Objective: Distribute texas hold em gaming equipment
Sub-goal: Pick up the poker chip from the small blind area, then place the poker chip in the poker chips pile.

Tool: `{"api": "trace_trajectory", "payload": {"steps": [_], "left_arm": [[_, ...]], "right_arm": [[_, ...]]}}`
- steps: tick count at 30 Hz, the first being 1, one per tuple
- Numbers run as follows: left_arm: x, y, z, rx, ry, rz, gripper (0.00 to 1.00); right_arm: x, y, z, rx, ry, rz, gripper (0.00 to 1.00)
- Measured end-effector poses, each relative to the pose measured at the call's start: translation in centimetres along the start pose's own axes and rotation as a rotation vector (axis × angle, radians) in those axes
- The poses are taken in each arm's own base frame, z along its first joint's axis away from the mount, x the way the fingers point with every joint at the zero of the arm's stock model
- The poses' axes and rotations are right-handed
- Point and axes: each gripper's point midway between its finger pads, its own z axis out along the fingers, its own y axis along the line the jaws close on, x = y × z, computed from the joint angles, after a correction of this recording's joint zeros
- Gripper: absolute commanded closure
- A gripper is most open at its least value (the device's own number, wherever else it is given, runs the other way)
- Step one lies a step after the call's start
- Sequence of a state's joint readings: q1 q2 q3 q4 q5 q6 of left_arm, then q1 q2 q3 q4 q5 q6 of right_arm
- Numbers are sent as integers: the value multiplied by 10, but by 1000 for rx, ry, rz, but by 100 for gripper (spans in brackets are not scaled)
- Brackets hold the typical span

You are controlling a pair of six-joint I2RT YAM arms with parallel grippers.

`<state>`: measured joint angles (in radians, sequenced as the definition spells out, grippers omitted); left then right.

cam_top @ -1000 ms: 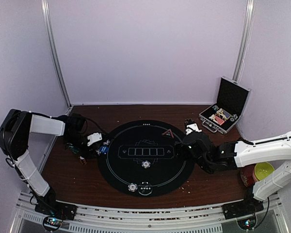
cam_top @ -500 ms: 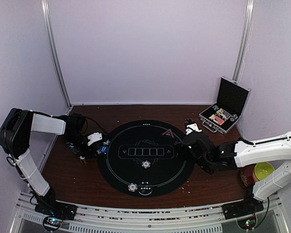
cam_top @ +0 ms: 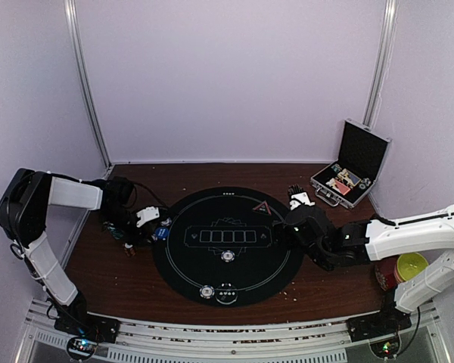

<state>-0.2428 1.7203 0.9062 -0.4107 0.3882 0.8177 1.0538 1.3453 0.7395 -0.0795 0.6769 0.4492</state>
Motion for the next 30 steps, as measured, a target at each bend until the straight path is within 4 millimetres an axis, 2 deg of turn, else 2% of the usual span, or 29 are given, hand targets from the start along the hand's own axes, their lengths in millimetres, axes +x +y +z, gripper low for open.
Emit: {"api": "trace_trajectory", "payload": {"steps": [8,14,18,22,26,30], "left_arm": [[-3,0,-6,-9,-6,0,61],[-16,3,-26,-51,-42,20,61],[-32,-2,-38,-68,-70,48,61],[-64,-29,-39,-43,-102,126,60],[-101,-75,-28,36,-121,234,59],[-143,-107,-16,92,-145,333,59]], "right_arm": [[0,0,0,0,0,0,0],[0,0,0,0,0,0,0],[0,0,0,0,0,1,0],[0,0,0,0,-1,4,0],[0,0,0,1,-1,4,0],[3,-3,1,14,-2,0,0]]}}
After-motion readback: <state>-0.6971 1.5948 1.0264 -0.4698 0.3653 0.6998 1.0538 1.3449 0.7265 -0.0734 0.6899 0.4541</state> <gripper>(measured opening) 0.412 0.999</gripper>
